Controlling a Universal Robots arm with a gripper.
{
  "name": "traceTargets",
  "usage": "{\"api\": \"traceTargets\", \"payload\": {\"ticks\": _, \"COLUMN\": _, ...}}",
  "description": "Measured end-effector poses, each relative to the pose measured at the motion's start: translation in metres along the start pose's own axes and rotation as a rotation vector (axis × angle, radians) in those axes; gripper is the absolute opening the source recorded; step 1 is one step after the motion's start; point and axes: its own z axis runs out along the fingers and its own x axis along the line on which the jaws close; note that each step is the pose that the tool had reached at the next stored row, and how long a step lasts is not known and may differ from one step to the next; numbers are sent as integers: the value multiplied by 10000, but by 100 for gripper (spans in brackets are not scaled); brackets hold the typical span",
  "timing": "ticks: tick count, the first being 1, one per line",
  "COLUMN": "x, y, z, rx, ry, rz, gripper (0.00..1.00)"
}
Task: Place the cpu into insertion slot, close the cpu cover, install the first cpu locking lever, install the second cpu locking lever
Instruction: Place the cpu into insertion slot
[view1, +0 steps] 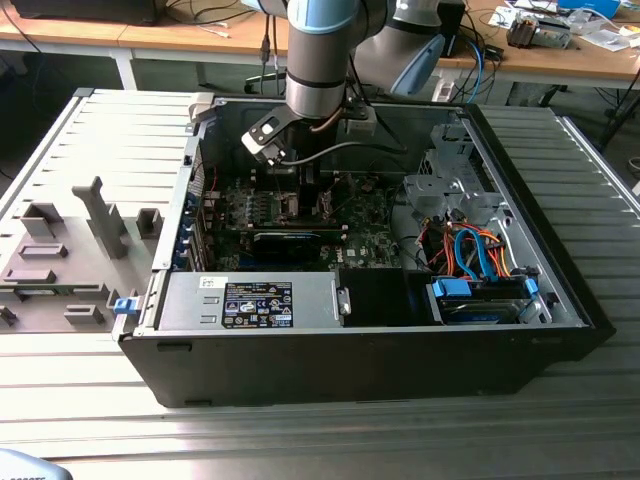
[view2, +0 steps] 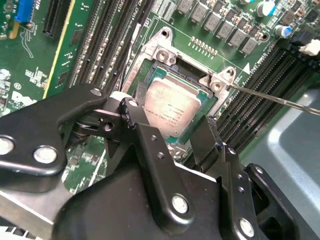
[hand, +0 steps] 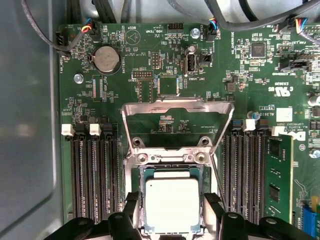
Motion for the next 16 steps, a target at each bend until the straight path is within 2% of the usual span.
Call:
{"api": "traceTargets", "payload": {"ticks": 4, "x": 6, "y": 0, "z": -7, "rx": 1, "ry": 0, "rz": -19, "gripper": 60}}
{"api": "traceTargets", "payload": {"ticks": 7, "x": 7, "y": 1, "z": -5, "rx": -5, "ry": -28, "rz": -276, "gripper": 41}}
{"api": "traceTargets", "payload": {"ticks": 8, "x": 7, "y": 0, "z": -2, "rx": -9, "ry": -39, "rz": -432, "gripper": 41}}
{"api": "traceTargets", "payload": {"ticks": 10, "x": 6, "y": 0, "z": 3, "rx": -19, "ry": -62, "rz": -816, "gripper": 29}}
{"api": "traceTargets", "payload": {"ticks": 12, "x": 7, "y": 1, "z": 11, "rx": -25, "ry": -74, "rz": -1134, "gripper": 29}}
{"api": "traceTargets", "payload": {"ticks": 13, "x": 7, "y": 1, "z": 17, "rx": -23, "ry": -80, "rz": -1257, "gripper": 11}}
{"api": "traceTargets", "payload": {"ticks": 16, "x": 6, "y": 1, "z": 33, "rx": -14, "ry": -88, "rz": -1469, "gripper": 11}}
